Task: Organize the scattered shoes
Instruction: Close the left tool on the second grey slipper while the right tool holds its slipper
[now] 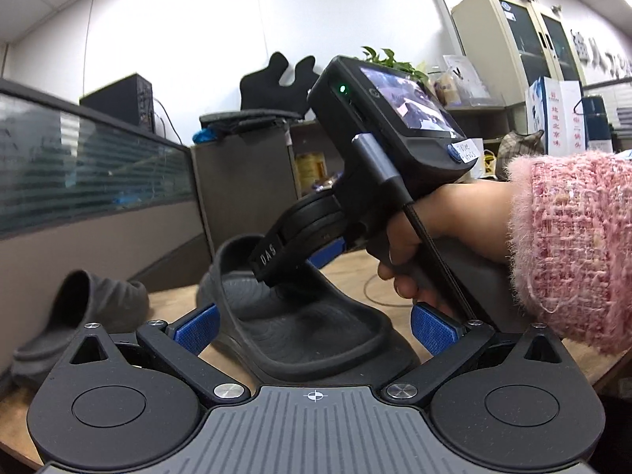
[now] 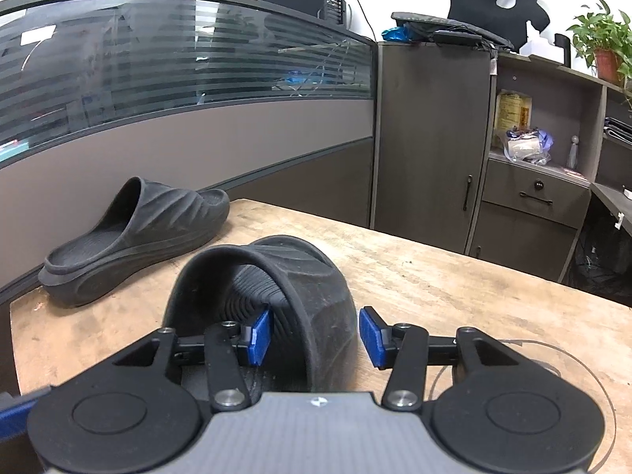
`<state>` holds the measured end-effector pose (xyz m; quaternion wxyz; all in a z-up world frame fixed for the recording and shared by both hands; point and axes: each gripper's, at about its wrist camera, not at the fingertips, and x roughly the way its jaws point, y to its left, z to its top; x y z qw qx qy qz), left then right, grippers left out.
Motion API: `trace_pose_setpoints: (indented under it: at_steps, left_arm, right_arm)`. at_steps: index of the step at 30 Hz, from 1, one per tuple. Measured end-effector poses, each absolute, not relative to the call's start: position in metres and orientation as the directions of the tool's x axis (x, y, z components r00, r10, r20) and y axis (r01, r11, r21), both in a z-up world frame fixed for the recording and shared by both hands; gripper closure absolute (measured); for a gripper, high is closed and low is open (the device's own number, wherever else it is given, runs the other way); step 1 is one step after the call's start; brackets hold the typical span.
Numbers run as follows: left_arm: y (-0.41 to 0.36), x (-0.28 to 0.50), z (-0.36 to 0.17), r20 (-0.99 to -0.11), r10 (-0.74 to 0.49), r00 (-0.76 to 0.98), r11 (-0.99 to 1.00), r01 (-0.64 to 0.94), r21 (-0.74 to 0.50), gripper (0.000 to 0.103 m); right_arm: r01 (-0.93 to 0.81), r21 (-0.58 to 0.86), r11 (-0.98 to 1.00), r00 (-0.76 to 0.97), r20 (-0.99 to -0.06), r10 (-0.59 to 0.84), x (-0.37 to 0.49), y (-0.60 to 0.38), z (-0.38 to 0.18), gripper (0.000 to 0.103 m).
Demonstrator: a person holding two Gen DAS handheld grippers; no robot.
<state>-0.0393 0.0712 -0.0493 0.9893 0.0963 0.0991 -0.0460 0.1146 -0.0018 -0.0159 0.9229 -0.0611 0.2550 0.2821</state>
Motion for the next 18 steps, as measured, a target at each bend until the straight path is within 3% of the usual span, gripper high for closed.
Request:
trace_pose_setpoints:
  at_steps: [12, 18]
  left_arm:
    - [0.09, -0.046, -0.053, -0.226, -0.026, 0.974, 0.98, 0.069, 0.185, 0.0]
    - [0.115, -0.062, -0.035, -0.147, -0.03, 0.989, 0.968, 0.065, 0.243, 0.0]
  right_arm:
    - [-0.563, 0.025, 0.826, 0.7, -0.518, 0.492, 0.115, 0.003, -0.018, 0.052]
    - [-0.568, 0.03, 0.822, 0.695, -0.517, 0.499, 0.116, 0.005, -0.02, 0.051]
